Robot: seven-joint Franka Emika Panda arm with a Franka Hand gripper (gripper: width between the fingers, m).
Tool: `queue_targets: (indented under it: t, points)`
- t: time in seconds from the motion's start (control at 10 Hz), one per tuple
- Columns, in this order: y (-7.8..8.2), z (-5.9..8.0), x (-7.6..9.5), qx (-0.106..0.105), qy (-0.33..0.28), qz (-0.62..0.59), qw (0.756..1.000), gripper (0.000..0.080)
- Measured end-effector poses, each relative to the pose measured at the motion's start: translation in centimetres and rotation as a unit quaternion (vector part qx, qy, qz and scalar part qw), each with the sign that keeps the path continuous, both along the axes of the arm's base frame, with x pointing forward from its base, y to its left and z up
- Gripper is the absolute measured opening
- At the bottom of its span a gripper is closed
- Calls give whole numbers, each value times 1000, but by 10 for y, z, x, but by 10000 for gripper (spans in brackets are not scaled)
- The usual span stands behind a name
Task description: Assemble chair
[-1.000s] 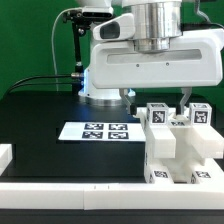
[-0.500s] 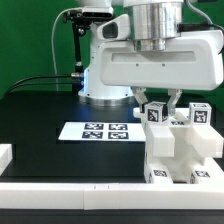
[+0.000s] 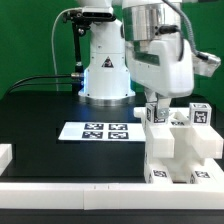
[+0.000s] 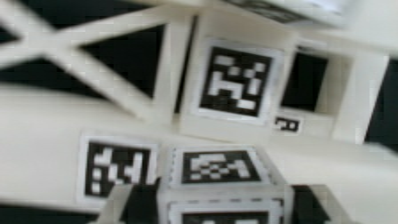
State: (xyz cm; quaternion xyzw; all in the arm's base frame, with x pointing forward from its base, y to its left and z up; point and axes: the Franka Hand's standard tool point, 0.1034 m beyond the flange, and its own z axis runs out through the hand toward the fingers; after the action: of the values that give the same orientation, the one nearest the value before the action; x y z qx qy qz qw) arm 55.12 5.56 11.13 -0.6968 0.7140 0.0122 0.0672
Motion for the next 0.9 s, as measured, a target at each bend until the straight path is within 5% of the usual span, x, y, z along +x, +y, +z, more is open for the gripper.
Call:
queue_targets:
  t: [0.6,0.7,0.8,0.9]
  points:
    - [0,0,0,12,9,-110,994,282]
    - [0,-1,0,11,10,-110,994,378]
    - [0,-1,0,11,10,-110,994,378]
    - [1,1,-1,12,11,-96,995,560]
